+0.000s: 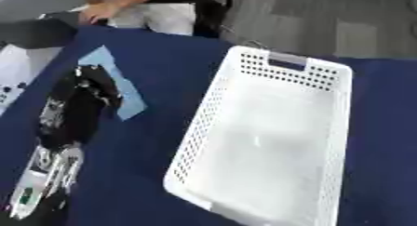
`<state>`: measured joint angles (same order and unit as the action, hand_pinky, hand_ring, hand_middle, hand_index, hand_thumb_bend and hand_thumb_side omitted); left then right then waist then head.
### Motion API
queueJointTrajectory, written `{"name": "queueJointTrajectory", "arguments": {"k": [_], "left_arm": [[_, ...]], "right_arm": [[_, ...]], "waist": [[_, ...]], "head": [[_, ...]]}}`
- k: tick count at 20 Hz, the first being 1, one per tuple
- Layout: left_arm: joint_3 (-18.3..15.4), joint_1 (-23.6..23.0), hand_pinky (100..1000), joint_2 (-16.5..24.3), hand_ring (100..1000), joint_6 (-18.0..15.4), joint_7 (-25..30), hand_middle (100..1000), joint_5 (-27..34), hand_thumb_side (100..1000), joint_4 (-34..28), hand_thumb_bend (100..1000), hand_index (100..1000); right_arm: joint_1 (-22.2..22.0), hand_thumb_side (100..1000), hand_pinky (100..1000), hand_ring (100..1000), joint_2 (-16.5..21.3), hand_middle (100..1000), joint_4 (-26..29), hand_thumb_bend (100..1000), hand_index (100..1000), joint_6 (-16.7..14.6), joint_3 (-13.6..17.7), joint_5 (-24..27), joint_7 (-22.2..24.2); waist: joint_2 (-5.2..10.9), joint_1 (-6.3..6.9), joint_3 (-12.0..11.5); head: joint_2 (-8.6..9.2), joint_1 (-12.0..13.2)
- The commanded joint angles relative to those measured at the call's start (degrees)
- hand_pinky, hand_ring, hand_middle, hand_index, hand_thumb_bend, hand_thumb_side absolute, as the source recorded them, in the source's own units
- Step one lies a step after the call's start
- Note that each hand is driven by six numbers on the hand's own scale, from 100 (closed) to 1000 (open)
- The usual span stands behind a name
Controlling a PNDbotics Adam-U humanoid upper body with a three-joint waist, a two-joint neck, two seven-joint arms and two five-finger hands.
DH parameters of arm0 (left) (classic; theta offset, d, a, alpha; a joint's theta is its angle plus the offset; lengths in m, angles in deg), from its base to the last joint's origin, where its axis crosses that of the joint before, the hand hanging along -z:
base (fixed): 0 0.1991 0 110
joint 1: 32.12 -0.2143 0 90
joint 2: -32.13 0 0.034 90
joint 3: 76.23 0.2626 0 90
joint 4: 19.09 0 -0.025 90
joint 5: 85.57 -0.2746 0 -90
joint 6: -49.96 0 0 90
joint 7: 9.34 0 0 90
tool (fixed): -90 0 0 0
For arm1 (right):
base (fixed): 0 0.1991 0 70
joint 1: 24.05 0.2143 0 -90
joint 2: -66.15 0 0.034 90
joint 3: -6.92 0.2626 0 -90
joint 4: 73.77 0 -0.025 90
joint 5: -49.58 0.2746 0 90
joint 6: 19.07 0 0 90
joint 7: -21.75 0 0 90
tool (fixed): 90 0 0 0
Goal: Pick up objects on the table and place them in the box.
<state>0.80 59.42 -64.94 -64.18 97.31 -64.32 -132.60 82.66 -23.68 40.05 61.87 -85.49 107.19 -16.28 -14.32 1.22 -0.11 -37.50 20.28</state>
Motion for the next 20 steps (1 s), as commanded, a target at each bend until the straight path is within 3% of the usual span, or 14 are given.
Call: {"name": "queueJointTrajectory", "arguments": {"k": [1,11,16,18,19,20], "left_arm": [[0.0,0.5,100,0.2,314,0.0,0.1,409,-0.2,753,-1.1,100,605],[0.4,1.7,100,0.0,314,0.0,0.6,411,0.2,758,-1.1,100,605],[0.5,2.2,100,0.0,324,0.1,0.7,421,0.4,760,-1.1,100,612],[0.4,2.6,100,0.1,381,-0.1,-0.2,457,0.8,770,-1.1,100,649],[0.2,2.7,107,0.1,455,-0.4,-0.9,510,1.0,695,-1.1,131,699],[-0.1,2.8,130,0.2,478,-1.2,-1.8,503,1.0,721,-1.1,100,694]], "right_arm": [[1.1,770,842,734,0.1,727,0.8,100,862,-0.1,-0.1,-0.5,0.0],[1.5,763,852,738,-0.6,732,0.8,100,908,-0.1,-0.8,-2.6,0.0],[1.8,759,857,740,-1.1,735,0.8,100,933,0.1,-1.1,-3.5,0.0],[1.8,757,860,741,-1.4,736,0.8,100,944,0.2,-1.2,-4.1,0.0],[1.8,757,861,741,-1.5,736,0.8,100,946,0.2,-1.2,-4.3,0.0],[1.8,759,861,741,-1.5,736,0.8,100,947,0.2,-1.3,-4.5,0.0]], "waist": [[0.38,-0.04,0.1],[-1.38,-0.2,0.3],[-2.27,-0.32,0.4],[-2.58,-0.36,0.4],[-2.66,-0.37,0.4],[-2.72,-0.38,0.4]], "head": [[0.57,0.8],[3.93,1.8],[4.29,2.1],[3.95,2.3],[3.73,2.5],[3.53,2.6]]}}
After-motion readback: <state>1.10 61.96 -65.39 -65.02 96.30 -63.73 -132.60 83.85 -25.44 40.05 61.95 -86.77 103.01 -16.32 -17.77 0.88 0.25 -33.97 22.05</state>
